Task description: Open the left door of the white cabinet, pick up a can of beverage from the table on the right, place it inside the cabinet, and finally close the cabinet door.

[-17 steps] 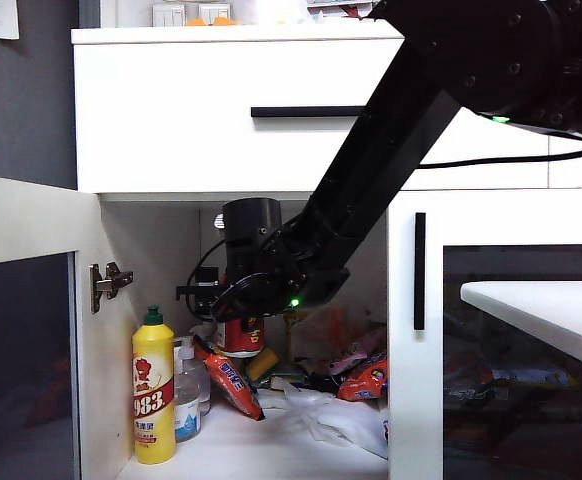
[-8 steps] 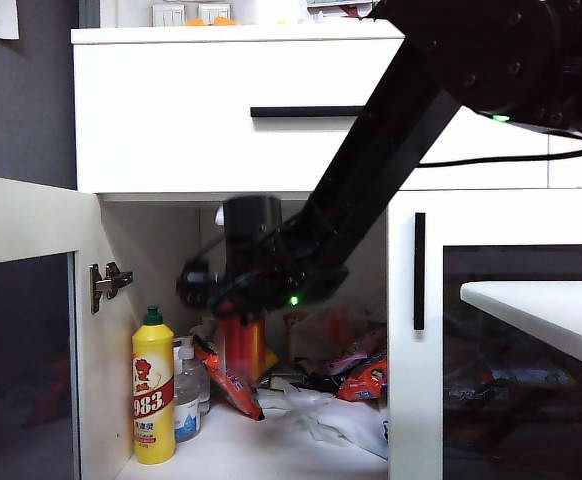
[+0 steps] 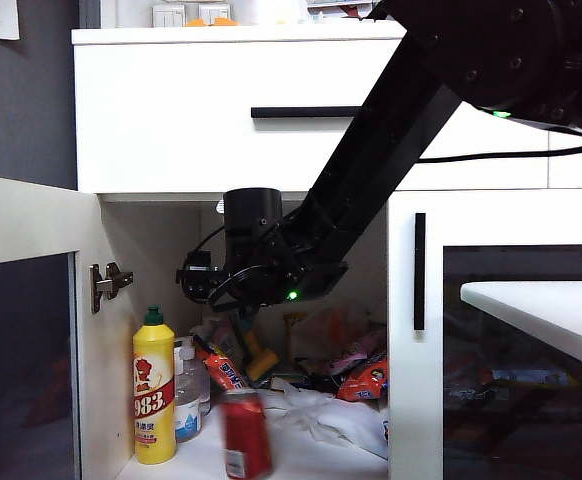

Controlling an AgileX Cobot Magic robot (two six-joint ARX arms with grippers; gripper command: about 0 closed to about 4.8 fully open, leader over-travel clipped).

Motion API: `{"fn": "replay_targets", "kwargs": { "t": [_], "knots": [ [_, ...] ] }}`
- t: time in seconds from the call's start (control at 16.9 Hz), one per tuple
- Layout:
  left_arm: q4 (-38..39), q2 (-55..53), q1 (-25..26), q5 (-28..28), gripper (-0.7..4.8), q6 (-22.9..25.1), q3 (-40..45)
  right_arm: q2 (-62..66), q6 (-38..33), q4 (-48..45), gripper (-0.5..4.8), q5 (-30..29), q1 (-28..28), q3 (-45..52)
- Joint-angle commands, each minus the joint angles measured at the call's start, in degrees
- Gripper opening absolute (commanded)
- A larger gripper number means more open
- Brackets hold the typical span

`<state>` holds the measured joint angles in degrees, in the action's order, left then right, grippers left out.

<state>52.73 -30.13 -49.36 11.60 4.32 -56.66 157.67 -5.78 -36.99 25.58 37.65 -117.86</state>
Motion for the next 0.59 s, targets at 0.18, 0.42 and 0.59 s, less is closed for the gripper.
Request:
{"fn": "replay_targets", "kwargs": {
  "t": [0.18,0.42,0.59],
  "knots": [
    [-1.4,0.0,0.2,0.2,4.79,0.2,-0.1,-1.0,-2.3,-0.5,4.79,-0.4,1.8,-0.2],
    [-1.8,0.0,0.2,0.2,4.79,-0.2,-0.1,-5.4,-3.0,10.4,4.79,-0.4,4.5,-0.2],
    [-2.5,0.2,0.2,0.2,4.79,-0.2,-0.1,-10.8,-3.3,32.3,4.79,-0.3,5.6,-0.2]
  ]
}}
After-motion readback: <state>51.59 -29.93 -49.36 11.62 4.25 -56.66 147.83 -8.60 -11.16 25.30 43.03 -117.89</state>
